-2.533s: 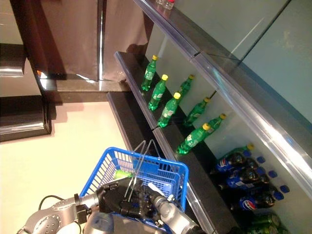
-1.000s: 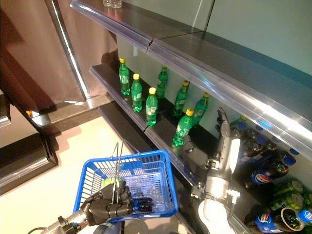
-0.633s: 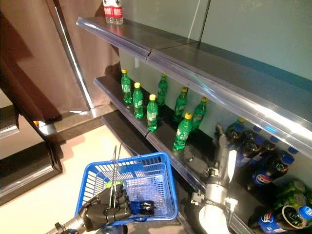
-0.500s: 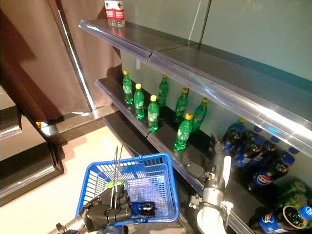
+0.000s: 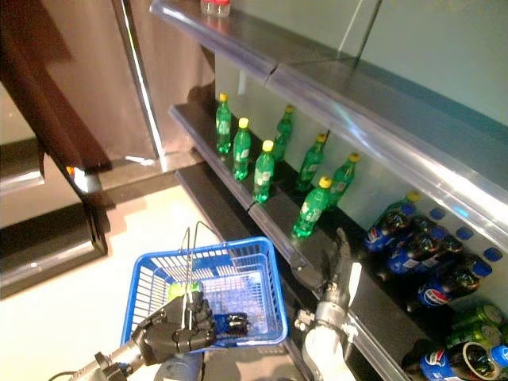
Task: Pick up the drink and place into the basket.
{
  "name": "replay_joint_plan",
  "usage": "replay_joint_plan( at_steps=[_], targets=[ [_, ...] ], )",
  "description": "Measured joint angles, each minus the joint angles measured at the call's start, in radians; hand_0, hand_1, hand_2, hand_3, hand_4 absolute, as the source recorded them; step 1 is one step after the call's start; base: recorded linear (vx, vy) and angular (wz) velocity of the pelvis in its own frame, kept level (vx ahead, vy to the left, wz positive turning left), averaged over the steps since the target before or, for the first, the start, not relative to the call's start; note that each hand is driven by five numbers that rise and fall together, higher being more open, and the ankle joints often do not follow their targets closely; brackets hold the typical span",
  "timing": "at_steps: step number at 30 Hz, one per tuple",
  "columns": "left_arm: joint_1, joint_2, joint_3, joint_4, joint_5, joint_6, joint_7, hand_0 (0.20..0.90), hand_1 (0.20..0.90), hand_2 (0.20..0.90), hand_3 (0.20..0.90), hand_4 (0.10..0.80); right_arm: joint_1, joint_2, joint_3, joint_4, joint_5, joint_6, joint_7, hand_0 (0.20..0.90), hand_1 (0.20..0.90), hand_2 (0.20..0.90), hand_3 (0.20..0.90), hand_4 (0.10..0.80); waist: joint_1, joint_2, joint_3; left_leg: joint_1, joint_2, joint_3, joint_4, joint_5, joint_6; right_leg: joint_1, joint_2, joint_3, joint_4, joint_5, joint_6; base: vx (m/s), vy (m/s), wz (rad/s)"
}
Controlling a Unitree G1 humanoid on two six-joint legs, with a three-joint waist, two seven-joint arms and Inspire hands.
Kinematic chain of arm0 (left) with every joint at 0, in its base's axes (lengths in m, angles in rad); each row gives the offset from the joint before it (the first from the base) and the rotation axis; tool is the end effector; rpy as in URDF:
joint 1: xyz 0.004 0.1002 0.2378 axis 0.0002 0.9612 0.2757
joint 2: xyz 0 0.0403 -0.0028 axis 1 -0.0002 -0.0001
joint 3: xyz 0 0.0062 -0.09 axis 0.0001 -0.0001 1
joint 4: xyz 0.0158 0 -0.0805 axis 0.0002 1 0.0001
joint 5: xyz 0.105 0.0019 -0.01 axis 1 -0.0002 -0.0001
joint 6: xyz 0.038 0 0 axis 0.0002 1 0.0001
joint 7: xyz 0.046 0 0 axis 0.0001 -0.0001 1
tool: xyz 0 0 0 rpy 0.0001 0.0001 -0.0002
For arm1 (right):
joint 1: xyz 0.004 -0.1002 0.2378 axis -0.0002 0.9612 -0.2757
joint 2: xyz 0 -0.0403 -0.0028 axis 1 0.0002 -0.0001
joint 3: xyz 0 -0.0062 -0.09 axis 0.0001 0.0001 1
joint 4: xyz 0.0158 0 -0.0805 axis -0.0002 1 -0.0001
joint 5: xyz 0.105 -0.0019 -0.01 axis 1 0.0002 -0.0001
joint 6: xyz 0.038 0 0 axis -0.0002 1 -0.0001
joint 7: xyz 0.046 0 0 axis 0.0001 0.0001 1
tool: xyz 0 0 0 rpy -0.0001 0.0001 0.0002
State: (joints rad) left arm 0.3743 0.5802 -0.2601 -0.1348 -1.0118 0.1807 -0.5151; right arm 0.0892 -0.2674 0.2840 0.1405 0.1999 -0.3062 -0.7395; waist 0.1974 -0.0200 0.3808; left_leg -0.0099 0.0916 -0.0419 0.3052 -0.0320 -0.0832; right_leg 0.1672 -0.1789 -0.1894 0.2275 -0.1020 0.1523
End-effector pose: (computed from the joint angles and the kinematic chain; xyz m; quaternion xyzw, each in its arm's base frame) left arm 0.1202 0.2013 0.0167 -0.3045 0.2205 -0.3019 0.8761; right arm 0.1794 -0.1520 0.0208 -0.0151 -0.0150 -0.2514 0.9676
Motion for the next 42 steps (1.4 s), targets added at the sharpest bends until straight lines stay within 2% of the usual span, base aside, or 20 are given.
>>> replay_joint_plan(
  at_steps=[4,13,20,24,29,34,40,42],
  targets=[
    [-0.035,0.019,0.005,0.004,0.000,0.000,0.000,0.300,0.300,0.300,0.200,0.100,-0.044,0.021,0.000,0.007,-0.001,-0.012,-0.025,0.900,0.900,0.900,0.900,0.800,0.024,-0.011,0.050,-0.019,0.008,-0.006,0.014,0.001,-0.002,-0.010,0.008,0.000,-0.004,0.011,-0.005,-0.102,-0.103,0.01],
    [-0.139,0.075,0.002,0.037,-0.003,-0.020,0.005,0.300,0.300,0.300,0.200,0.100,-0.185,0.037,-0.005,0.006,-0.003,-0.015,-0.096,0.900,0.900,0.900,0.900,0.800,0.019,-0.006,0.148,-0.164,0.012,-0.024,0.034,0.028,-0.002,-0.131,0.027,0.000,-0.022,0.059,-0.009,-0.235,-0.050,-0.01],
    [-0.169,0.098,-0.004,0.039,-0.032,-0.044,0.046,0.300,0.300,0.300,0.200,0.100,-0.282,0.044,-0.047,0.004,-0.005,0.016,-0.163,0.900,0.900,0.900,0.900,0.800,0.017,-0.013,0.160,-0.250,0.004,-0.022,0.034,0.031,0.002,-0.215,0.020,0.000,-0.029,0.065,-0.010,-0.163,0.032,-0.02],
    [-0.198,0.097,-0.022,0.039,-0.055,-0.083,0.058,0.300,0.300,0.300,0.200,0.100,-0.346,0.049,-0.085,0.004,-0.003,0.026,-0.180,0.900,0.900,0.900,0.900,0.800,0.014,-0.015,0.160,-0.304,0.003,-0.016,0.024,0.042,0.000,-0.272,0.017,0.002,-0.042,0.079,-0.009,-0.202,0.051,-0.07],
    [-0.272,0.095,-0.069,0.050,-0.058,-0.111,0.082,0.300,0.300,0.300,0.200,0.100,-0.439,0.047,-0.111,0.010,0.014,0.027,-0.182,0.900,0.900,0.900,0.900,0.800,-0.001,-0.014,0.161,-0.359,-0.012,0.002,0.006,0.061,0.011,-0.340,0.008,0.003,-0.041,0.089,-0.007,-0.195,0.060,-0.04],
    [-0.351,0.092,-0.125,0.076,-0.077,-0.195,0.109,0.300,0.300,0.300,0.200,0.100,-0.563,0.038,-0.160,0.010,0.125,-0.025,-0.184,0.900,0.900,0.900,0.900,0.800,-0.036,-0.004,0.160,-0.448,-0.020,0.009,-0.010,0.077,0.019,-0.441,-0.005,0.009,-0.038,0.097,-0.002,-0.277,0.109,-0.04],
    [-0.485,0.027,-0.181,0.148,-0.078,-0.240,0.150,0.300,0.300,0.300,0.200,0.100,-0.686,0.026,-0.183,0.012,0.243,-0.046,-0.159,0.900,0.900,0.900,0.900,0.800,-0.060,0.011,0.162,-0.552,-0.037,0.031,-0.028,0.099,0.036,-0.577,-0.028,0.035,-0.017,0.107,0.008,-0.187,0.070,-0.09],
    [-0.534,0.016,-0.196,0.174,-0.079,-0.252,0.170,0.300,0.300,0.300,0.200,0.100,-0.715,0.025,-0.184,0.012,0.261,-0.089,-0.149,0.900,0.900,0.900,0.900,0.800,-0.073,0.012,0.162,-0.581,-0.043,0.035,-0.030,0.104,0.039,-0.613,-0.036,0.035,-0.008,0.108,0.010,-0.151,0.042,-0.02]
  ],
)
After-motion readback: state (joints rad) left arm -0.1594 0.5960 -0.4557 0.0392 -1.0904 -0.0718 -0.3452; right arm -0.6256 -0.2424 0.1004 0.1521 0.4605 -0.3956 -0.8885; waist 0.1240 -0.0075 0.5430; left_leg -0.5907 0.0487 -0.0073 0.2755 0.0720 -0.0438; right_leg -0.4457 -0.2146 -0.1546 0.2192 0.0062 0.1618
